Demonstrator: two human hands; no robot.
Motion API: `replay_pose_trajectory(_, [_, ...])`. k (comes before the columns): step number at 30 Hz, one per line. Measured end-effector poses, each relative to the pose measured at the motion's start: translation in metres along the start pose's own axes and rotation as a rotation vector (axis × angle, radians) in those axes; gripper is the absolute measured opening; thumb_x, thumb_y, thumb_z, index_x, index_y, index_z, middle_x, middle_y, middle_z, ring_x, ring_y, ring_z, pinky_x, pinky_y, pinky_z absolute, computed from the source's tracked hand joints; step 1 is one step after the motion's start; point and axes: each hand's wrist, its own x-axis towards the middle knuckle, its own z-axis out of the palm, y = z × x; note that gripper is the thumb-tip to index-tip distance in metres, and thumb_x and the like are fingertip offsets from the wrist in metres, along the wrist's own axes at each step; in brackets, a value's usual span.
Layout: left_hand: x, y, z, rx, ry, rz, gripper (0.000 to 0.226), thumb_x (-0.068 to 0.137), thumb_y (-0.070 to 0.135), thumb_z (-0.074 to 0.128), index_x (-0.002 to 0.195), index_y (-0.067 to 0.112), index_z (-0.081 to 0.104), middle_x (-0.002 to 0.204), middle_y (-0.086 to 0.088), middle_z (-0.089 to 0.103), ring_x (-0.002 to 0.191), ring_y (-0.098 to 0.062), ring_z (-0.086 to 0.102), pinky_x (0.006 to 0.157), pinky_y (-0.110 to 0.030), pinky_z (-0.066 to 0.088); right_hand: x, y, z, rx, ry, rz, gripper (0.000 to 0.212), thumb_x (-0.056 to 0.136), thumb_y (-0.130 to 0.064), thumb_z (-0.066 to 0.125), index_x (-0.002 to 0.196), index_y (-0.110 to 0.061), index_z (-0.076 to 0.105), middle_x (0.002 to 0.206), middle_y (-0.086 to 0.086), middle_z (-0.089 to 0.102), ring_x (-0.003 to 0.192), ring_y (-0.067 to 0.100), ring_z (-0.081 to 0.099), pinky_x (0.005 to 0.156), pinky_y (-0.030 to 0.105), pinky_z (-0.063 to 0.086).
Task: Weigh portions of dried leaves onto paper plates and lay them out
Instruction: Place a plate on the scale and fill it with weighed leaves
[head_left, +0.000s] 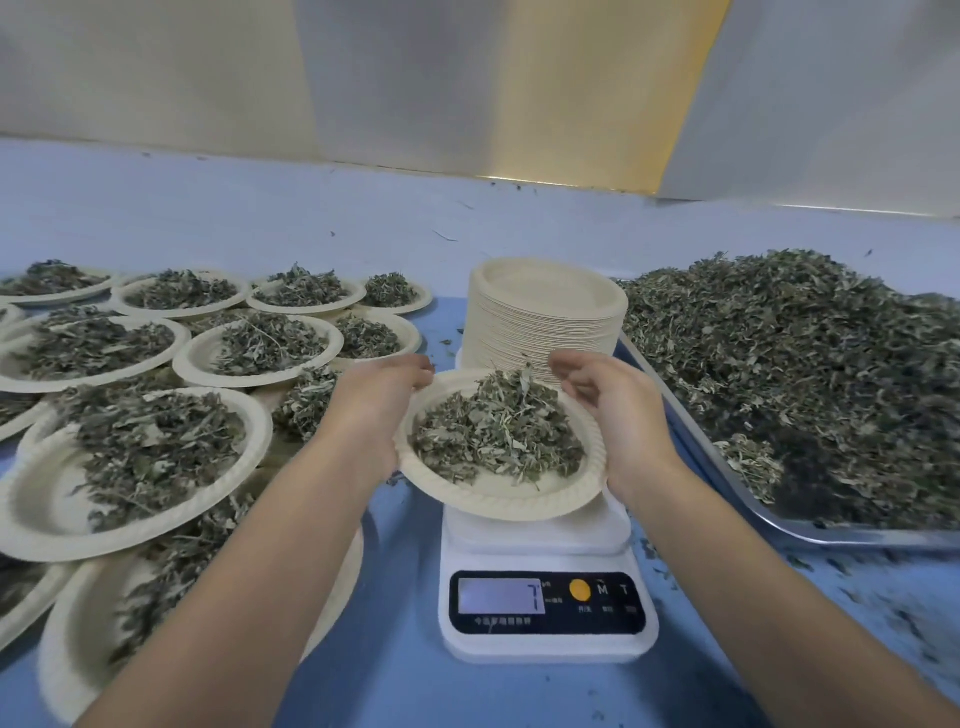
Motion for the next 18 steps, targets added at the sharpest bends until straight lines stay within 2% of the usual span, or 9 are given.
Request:
replay_pose_trajectory(2, [0.001,0.005,-0.009,0.023,-0.026,-0.02,0.026,0.085,-0.007,0.056,0.103,0.008,0.068,0.106,-0.018,0.067,0.094,-0.029,0.062,0.087,-0.04,0.051,0.0,-0.003,0.009,0.018,-0.011,0.008,0.033,0.083,0.005,0.046,0.091,-0.011,0.074,0.103,0.005,0.072,0.106,0.02,0.064,0.099,0.034,0.048])
replay_pose_trajectory(5, [0.004,0.012,-0.026,0.046,-0.011,-0.028,0.027,0.084,-0.011,0.054,0.089,0.011,0.069,0.104,-0.02,0.067,0.096,-0.032,0.063,0.085,-0.042,0.053,-0.002,-0.005,0.024,0.008,-0.031,0.021,0.034,0.082,0.006,0.045,0.088,-0.012,0.074,0.1,0.004,0.073,0.104,0.02,0.064,0.099,0.035,0.048])
replay_pose_trajectory(6, [0.005,0.014,-0.032,0.042,-0.006,-0.03,0.027,0.084,-0.011,0.054,0.089,0.011,0.07,0.104,-0.02,0.067,0.092,-0.031,0.064,0.082,-0.043,0.055,-0.003,-0.005,0.03,-0.007,-0.037,0.023,0.034,0.082,0.006,0.046,0.087,-0.013,0.074,0.099,0.002,0.073,0.104,0.019,0.064,0.098,0.034,0.049])
replay_pose_trajectory(8, [0.005,0.021,-0.044,0.021,0.002,-0.034,0.027,0.086,-0.01,0.052,0.088,0.01,0.069,0.101,-0.02,0.067,0.074,-0.027,0.065,0.062,-0.036,0.058,-0.002,-0.008,0.044,-0.037,-0.047,0.021,0.033,0.082,0.005,0.048,0.086,-0.016,0.072,0.099,-0.001,0.072,0.102,0.015,0.063,0.093,0.028,0.048])
replay_pose_trajectory(9, [0.007,0.024,-0.051,0.013,0.014,-0.029,0.027,0.087,-0.01,0.052,0.088,0.01,0.069,0.102,-0.02,0.067,0.069,-0.026,0.063,0.06,-0.035,0.057,-0.001,-0.01,0.051,-0.051,-0.057,0.024,0.03,0.082,0.005,0.049,0.086,-0.016,0.071,0.098,0.0,0.071,0.098,0.013,0.062,0.091,0.027,0.048])
replay_pose_trajectory(12, [0.011,0.034,-0.071,-0.001,0.089,-0.007,0.027,0.088,-0.007,0.052,0.094,0.011,0.07,0.112,-0.019,0.065,0.086,-0.031,0.061,0.086,-0.046,0.052,0.002,-0.013,0.074,-0.107,-0.121,0.069,0.019,0.081,0.003,0.052,0.092,0.006,0.067,0.086,0.019,0.065,0.081,0.02,0.058,0.076,0.032,0.045])
replay_pose_trajectory(16, [0.017,0.047,-0.103,-0.028,0.254,0.045,0.028,0.087,-0.007,0.053,0.085,0.016,0.07,0.107,-0.016,0.066,0.101,-0.037,0.064,0.09,-0.048,0.052,0.002,-0.012,0.105,-0.209,-0.254,0.138,0.025,0.081,-0.002,0.057,0.1,0.013,0.062,0.08,0.017,0.058,0.072,0.026,0.051,0.061,0.036,0.04])
replay_pose_trajectory(18, [0.019,0.052,-0.12,-0.04,0.307,0.045,0.028,0.087,-0.006,0.054,0.087,0.017,0.07,0.105,-0.012,0.066,0.099,-0.036,0.065,0.088,-0.048,0.053,0.0,-0.012,0.12,-0.219,-0.292,0.152,0.019,0.082,-0.003,0.059,0.094,0.009,0.067,0.077,0.016,0.061,0.065,0.022,0.055,0.057,0.029,0.047])
